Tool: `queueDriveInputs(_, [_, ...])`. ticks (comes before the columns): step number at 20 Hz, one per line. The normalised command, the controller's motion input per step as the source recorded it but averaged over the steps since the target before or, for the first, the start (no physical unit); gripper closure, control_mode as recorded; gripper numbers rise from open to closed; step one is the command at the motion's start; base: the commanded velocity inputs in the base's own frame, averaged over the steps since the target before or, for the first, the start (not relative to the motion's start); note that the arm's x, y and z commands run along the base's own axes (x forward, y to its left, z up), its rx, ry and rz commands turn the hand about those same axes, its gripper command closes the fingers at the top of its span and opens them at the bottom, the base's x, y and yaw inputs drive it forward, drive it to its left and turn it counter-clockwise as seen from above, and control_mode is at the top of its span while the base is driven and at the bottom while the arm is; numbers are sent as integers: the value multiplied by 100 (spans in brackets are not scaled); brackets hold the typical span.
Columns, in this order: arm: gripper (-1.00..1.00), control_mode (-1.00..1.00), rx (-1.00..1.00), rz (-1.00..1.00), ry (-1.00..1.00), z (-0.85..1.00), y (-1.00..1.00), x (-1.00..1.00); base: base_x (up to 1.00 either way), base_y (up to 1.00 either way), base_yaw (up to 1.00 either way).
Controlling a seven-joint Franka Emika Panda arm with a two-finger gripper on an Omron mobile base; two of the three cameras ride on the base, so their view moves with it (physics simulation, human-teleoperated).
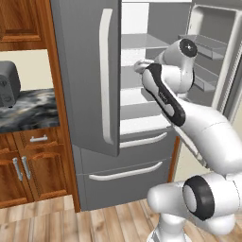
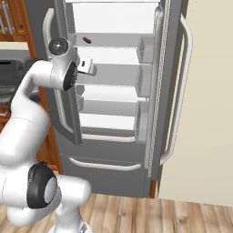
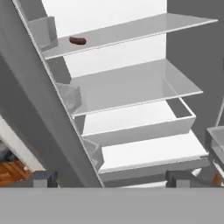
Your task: Move the hot dog bun to the plate on the dining table and place the condiment next to that plate. Then navigate to the fridge and take the sausage and place it on the plate as well.
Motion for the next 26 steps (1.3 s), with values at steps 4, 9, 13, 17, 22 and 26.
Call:
queueDriveInputs(4, [-100, -100, 12, -8, 20, 3, -19, 100, 0, 0, 0])
queueDriveInputs(9, [-100, -100, 9, -1, 15, 0, -1, 87, 0, 0, 0])
queueDriveInputs(13, [-100, -100, 5, 0, 11, -16, 3, 97, 0, 0, 0])
queueDriveInputs(17, [-100, -100, 0, 0, 2, -32, 51, 82, 0, 0, 0])
queueDriveInputs(22, [-100, -100, 0, 1, 0, -7, 69, 25, 0, 0, 0])
queueDriveInputs(26, [-100, -100, 0, 15, -18, 0, 74, -78, 0, 0, 0])
